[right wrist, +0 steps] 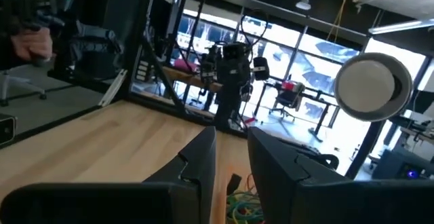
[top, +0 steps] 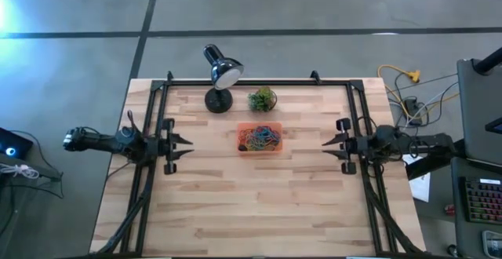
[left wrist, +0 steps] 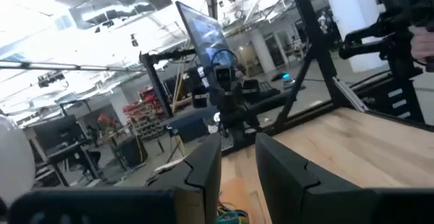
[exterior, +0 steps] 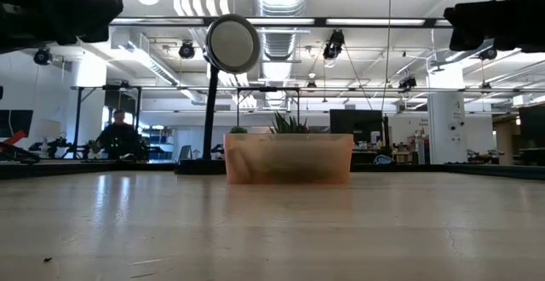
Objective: Pick and place rubber bands into bin
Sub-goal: Return to Home Position
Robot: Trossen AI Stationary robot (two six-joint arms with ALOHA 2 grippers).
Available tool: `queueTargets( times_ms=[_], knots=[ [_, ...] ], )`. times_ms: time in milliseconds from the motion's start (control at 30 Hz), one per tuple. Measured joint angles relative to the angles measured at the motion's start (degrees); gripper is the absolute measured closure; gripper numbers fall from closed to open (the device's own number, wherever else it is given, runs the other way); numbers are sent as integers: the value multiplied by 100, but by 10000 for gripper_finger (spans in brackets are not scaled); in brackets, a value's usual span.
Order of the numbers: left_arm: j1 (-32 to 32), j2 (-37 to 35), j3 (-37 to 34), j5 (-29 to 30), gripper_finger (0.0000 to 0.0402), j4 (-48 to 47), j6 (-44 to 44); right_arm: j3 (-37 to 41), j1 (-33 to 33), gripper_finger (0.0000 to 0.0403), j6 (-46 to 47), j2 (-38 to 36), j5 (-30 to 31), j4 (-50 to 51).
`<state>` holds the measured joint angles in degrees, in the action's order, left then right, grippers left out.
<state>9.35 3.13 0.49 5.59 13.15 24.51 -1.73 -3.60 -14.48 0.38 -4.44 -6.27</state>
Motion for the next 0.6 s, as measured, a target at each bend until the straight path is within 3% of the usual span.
queueTargets(
  times_ms=[200, 400, 600],
  knots=[
    [-1, 2, -2, 94, 324, -149, -52, 123, 0, 329, 102, 35, 35, -11],
    [-1, 21, -5, 255, 324, -186, -230, 121, 0, 334, 668, 89, 840, 62],
    [-2, 9, -9, 263, 324, -735, -291, 121, -2, 335, 487, 138, 587, 578]
  ],
)
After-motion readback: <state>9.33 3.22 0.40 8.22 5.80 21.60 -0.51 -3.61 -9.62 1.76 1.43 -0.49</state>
